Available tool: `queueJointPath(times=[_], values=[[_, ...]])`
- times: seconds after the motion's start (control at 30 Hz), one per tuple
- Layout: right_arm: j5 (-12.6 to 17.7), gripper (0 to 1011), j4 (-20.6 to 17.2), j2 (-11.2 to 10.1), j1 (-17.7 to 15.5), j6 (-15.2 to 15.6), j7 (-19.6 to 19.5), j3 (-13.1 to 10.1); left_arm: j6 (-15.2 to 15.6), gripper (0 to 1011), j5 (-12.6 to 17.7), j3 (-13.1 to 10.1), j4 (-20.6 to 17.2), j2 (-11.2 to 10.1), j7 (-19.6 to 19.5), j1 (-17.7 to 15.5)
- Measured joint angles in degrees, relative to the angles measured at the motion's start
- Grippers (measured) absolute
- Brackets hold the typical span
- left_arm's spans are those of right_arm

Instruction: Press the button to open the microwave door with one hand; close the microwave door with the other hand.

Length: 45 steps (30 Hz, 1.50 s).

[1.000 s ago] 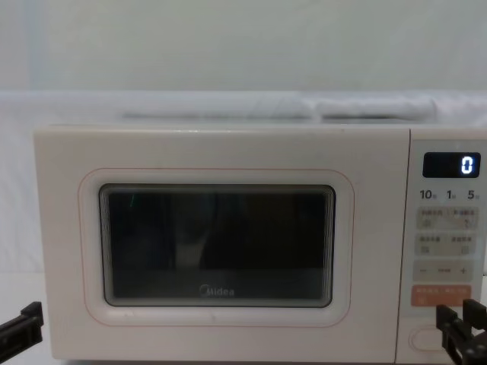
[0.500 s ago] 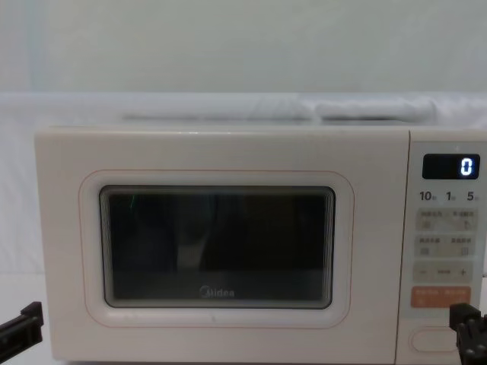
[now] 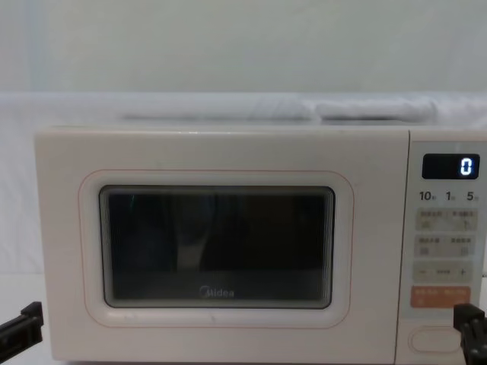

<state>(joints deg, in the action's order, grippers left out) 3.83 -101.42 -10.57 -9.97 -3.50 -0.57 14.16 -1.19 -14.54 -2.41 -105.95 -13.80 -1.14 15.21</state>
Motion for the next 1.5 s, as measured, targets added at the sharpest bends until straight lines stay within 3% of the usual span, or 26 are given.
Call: queueJointPath(times=[0.43, 0.73, 1.1, 1.5], values=[[1.03, 0, 5.17, 2.28, 3.3, 4.03, 4.63, -1.08, 0.0, 1001, 0.0, 0.0, 0.0, 0.0, 0.0, 0.0], [3.27, 0, 9.14, 3.63, 6.12, 4.59, 8.31, -2.33, 0.0, 1001, 0.0, 0.0, 0.0, 0.0, 0.0, 0.0], [10.94, 0, 13.1, 1.83, 9.46, 6.21, 14.66, -4.25, 0.0, 1001, 0.0, 0.0, 0.0, 0.0, 0.0, 0.0], [13.43, 0, 16.56, 0.73, 12.11, 5.5, 14.77, -3.89, 0.0, 1001, 0.0, 0.0, 0.0, 0.0, 0.0, 0.0]])
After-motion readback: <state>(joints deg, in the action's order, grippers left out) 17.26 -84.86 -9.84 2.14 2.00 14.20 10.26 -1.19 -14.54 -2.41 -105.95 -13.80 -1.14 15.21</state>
